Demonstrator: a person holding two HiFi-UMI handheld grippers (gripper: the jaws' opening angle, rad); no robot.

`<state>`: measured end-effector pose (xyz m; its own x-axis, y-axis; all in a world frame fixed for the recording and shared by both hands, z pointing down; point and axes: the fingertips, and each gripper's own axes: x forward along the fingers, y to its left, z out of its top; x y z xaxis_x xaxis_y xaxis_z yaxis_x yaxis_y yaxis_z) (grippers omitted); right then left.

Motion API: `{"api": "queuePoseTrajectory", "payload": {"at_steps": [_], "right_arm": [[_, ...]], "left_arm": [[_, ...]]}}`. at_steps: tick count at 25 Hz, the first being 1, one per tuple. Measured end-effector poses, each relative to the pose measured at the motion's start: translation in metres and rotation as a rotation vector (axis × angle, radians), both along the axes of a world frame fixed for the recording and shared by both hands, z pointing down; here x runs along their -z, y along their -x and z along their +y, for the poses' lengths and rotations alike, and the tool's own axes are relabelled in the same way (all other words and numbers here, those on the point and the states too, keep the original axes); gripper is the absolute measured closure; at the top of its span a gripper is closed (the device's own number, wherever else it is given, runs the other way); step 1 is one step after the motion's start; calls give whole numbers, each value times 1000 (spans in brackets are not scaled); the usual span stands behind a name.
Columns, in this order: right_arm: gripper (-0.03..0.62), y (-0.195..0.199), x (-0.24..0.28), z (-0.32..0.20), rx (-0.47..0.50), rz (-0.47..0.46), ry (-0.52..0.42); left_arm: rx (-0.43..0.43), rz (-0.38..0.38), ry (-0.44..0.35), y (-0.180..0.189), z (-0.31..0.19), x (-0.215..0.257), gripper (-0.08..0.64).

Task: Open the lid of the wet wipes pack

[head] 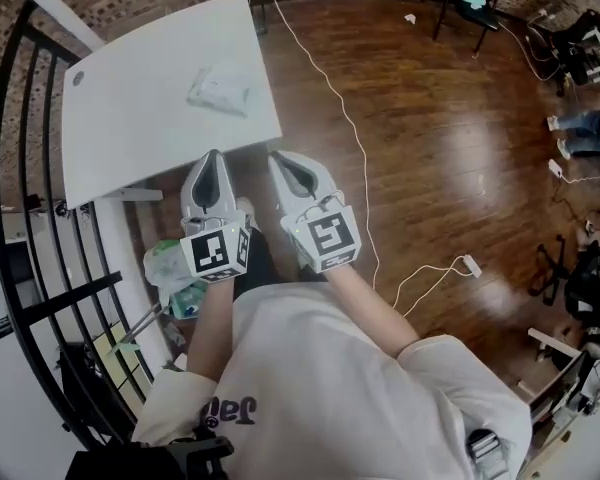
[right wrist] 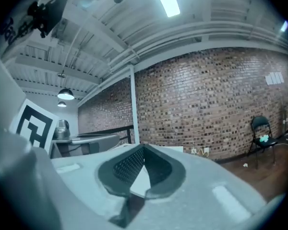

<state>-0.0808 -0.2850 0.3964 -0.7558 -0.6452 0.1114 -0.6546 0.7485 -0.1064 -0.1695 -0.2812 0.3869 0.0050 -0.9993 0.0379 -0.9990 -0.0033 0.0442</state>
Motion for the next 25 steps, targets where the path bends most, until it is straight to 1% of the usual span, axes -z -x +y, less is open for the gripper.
{"api": "queuePoseTrajectory", "payload": {"at_steps": [3, 5, 6, 8, 10, 12, 14, 16, 18, 20, 22, 25], "right_arm": [[601, -46, -11, 11, -44, -23, 23], [601, -61, -10, 19, -37, -15, 12], [601, -63, -5, 23, -25, -13, -9], [601, -62, 12, 29, -6, -13, -67], [601, -58, 34, 31, 4, -22, -102], [601, -58, 54, 34, 17, -42, -101], [601, -61, 71, 40, 30, -54, -93], [601, -57, 83, 51, 50, -54, -102], [601, -43, 85, 60, 78, -50, -116], [600, -28, 76, 72, 111, -47, -105], [600, -18, 70, 81, 135, -32, -102], [600, -10, 72, 84, 139, -10, -125]], "left_arm": [[16, -14, 26, -40, 34, -8, 545], [18, -15, 41, -52, 52, -12, 545], [18, -15, 38, -54, 59, -11, 545], [17, -29, 9, -50, 66, 1, 545], [25, -51, -35, -44, 69, 27, 545], [32, -76, -70, -43, 74, 53, 545], [44, -87, -87, -43, 85, 70, 545], [64, -88, -85, -35, 99, 74, 545], [79, -104, -45, -21, 105, 63, 545], [82, -106, -12, -12, 111, 50, 545], [71, -107, -12, -10, 116, 48, 543], [50, -117, -32, -9, 116, 55, 544]]}}
